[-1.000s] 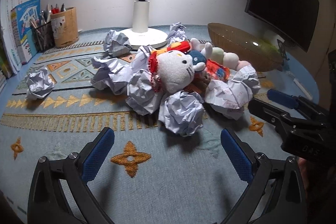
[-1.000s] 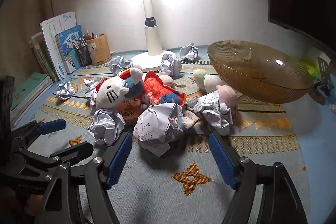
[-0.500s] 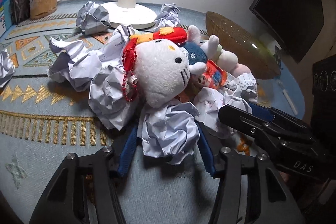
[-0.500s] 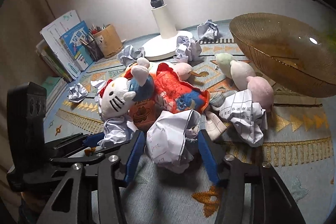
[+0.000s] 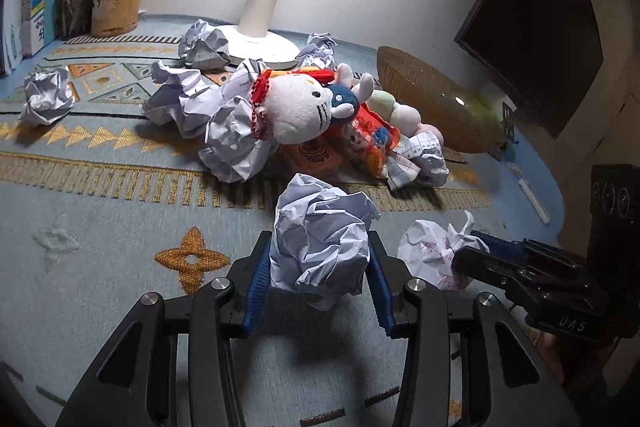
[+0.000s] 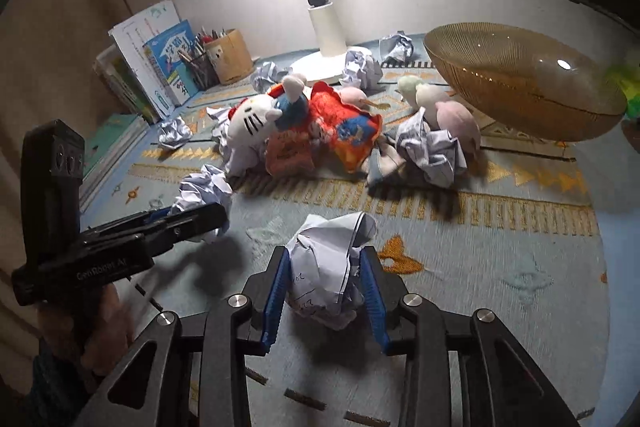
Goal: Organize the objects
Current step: 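Carry both paper balls to the brown woven bowl and open both grippers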
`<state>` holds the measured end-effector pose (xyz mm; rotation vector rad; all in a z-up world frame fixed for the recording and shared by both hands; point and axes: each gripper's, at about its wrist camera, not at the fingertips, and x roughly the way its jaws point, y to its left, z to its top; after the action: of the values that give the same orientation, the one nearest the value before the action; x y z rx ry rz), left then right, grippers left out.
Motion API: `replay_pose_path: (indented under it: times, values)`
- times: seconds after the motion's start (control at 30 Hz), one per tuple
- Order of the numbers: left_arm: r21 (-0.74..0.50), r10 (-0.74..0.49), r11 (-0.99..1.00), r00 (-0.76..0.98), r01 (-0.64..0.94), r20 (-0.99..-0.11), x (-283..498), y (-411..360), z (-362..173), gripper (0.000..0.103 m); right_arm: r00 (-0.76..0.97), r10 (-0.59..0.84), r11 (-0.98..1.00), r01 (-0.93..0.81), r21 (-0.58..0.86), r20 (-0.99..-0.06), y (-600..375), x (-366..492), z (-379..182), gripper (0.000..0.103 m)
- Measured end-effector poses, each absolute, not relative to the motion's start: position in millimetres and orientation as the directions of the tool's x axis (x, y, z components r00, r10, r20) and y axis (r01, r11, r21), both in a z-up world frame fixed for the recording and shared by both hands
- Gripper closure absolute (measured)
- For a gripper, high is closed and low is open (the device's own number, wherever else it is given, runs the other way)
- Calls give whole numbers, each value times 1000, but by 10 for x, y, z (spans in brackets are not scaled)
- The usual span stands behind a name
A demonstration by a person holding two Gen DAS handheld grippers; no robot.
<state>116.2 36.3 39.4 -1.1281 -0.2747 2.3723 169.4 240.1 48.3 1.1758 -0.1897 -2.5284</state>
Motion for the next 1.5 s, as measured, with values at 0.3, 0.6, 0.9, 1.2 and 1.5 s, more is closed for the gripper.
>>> replay_pose_path:
  times: [0.3, 0.6, 0.9, 1.2, 1.5]
  values:
    - [-356, 503, -864, -561, -357, -657, 1252, 363, 488, 62, -613, -344, -939, 247, 240, -711, 2357, 1909, 449, 15]
    - [-247, 439, -891, -578, -382, -688, 1365, 535, 508, 62, -615, -346, -937, 265, 227, -708, 2192, 1869, 346, 61]
    - [-212, 538, -823, -603, -527, -589, 972, 1289, 1329, 62, -845, -104, -989, 34, 141, -524, 3259, 1603, 1444, 61]
    - [-310, 631, -759, -531, -572, -566, -27, 2277, 1429, 58, -807, 34, -977, -152, 151, -589, 3969, 654, 1466, 60]
    - [-350, 631, -767, -531, -538, -566, -93, 2193, 1256, 23, -775, -10, -957, -176, 231, -632, 4203, 715, 1198, 43]
